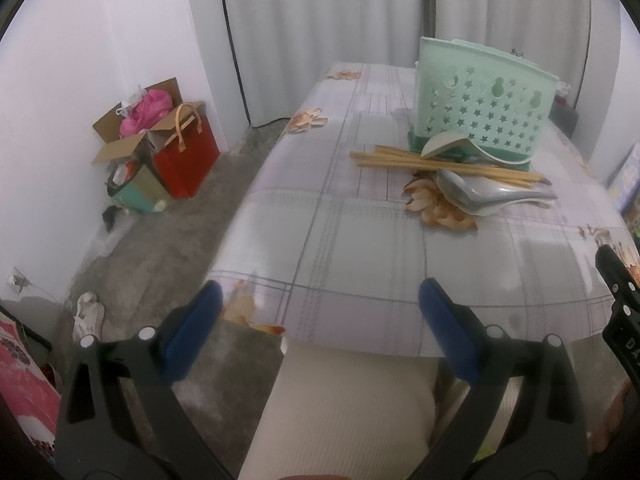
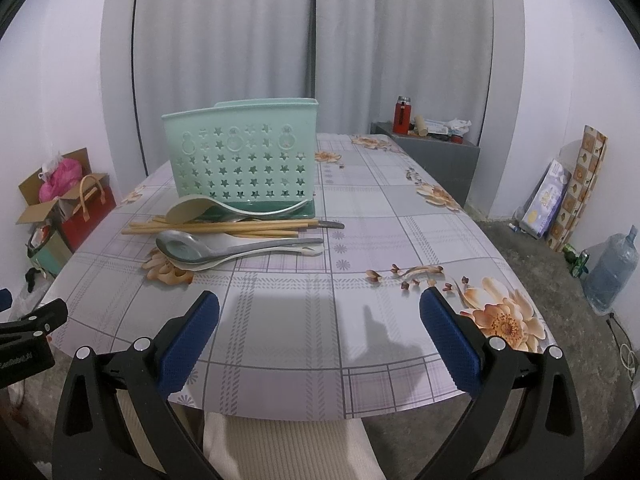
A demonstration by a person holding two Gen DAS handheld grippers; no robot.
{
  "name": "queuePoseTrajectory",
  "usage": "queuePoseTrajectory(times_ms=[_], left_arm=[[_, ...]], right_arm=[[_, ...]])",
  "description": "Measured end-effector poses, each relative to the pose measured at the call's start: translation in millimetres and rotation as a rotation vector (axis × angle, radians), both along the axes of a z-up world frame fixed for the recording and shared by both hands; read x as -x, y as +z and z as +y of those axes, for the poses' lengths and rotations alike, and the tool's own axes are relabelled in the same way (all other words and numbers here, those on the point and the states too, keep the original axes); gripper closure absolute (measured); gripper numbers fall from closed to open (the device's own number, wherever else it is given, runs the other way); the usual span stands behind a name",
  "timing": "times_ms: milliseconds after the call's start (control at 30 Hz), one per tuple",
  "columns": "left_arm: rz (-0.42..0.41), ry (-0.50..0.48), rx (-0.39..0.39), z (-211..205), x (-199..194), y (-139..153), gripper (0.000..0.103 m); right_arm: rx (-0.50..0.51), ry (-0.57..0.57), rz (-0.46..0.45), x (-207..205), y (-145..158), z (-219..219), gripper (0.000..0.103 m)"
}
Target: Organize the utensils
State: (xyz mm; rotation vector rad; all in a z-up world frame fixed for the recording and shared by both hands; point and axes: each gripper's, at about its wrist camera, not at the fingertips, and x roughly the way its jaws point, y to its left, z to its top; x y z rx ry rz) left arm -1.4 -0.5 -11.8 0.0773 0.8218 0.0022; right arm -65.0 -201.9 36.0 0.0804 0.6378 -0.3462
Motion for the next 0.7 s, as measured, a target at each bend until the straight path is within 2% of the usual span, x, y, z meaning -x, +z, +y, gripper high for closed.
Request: queuePoseTrajectory(times_ms=[300, 500, 700], left_arm=[[0.051, -0.038, -0.014, -5.5, -22.7, -7.2, 0.009], [0.088, -0.074, -0.041, -21.9, -56.7, -22.8, 0.009], [0.099, -0.125, -0.100, -37.2, -72.4, -40.1, 0.009]], right_arm=[[-0.007, 0.027, 0.031, -10.7, -7.7, -7.1, 0.005], [-0.040, 0.060, 0.108, -37.5, -27.3, -16.6, 0.005], [-0.084, 0.097, 0.138, -55.3, -41.9, -21.0, 0.005]])
